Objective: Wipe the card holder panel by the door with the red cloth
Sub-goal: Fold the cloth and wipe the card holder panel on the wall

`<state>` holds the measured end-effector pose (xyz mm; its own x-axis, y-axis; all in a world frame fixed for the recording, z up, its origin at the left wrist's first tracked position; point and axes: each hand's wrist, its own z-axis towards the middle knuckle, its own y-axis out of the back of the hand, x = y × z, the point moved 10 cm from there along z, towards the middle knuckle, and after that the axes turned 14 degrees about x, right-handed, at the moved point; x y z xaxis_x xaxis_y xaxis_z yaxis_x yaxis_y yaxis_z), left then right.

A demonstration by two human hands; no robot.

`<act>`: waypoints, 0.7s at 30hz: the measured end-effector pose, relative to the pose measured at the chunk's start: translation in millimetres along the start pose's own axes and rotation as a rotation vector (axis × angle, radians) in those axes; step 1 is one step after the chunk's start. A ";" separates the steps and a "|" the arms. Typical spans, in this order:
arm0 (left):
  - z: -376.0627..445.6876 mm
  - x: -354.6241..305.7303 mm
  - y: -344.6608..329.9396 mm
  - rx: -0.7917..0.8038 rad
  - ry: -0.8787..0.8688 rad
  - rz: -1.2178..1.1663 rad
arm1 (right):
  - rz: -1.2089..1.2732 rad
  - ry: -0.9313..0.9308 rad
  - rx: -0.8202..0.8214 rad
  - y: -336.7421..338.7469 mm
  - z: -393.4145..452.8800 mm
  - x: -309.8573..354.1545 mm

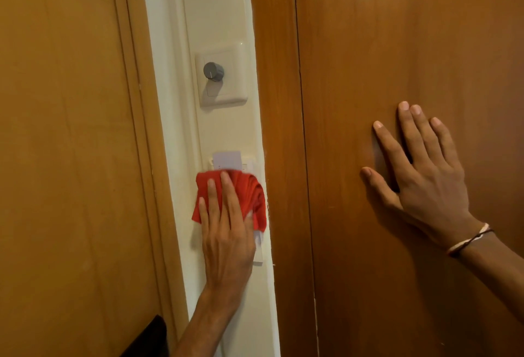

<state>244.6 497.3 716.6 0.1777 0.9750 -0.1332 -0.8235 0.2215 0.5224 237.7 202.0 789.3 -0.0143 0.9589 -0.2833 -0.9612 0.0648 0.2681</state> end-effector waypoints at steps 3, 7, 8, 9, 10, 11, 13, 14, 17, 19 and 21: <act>-3.3 0.9 -6.7 -0.004 -0.042 0.049 | -0.002 -0.004 0.008 -2.3 -3.4 0.7; 18.7 0.2 1.7 0.010 -0.020 0.069 | -0.012 0.005 0.001 -2.2 -3.1 1.7; 11.7 -0.4 -2.1 0.018 -0.018 0.077 | -0.011 0.003 0.000 -1.8 -3.1 1.8; 1.5 -0.6 -9.5 0.030 -0.025 0.084 | -0.013 -0.001 -0.001 -1.7 -3.5 1.9; -7.8 -2.2 -16.0 0.042 -0.048 0.101 | -0.017 -0.001 -0.003 -1.7 -3.7 2.6; -12.2 -3.0 -19.9 0.046 -0.074 0.124 | -0.020 0.000 -0.005 -1.6 -3.7 2.1; -3.2 -0.9 -17.1 0.020 -0.103 0.171 | -0.021 -0.003 -0.002 -1.9 -3.2 0.9; 4.5 -0.3 -13.0 0.015 -0.103 0.181 | -0.023 -0.002 -0.001 -2.3 -3.4 1.4; 7.5 -2.2 -8.2 0.008 -0.088 0.170 | -0.030 -0.005 0.002 -3.3 -2.9 0.7; -11.1 -6.3 -17.6 0.049 -0.069 0.169 | -0.034 -0.002 0.004 -3.9 -3.5 0.9; -18.4 -8.8 -19.7 0.057 -0.077 0.168 | -0.025 -0.006 -0.005 -2.7 -4.2 -0.5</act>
<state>249.4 484.1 691.9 0.0829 0.9963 0.0236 -0.8138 0.0540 0.5787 239.2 200.2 784.8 0.0117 0.9588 -0.2839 -0.9626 0.0877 0.2565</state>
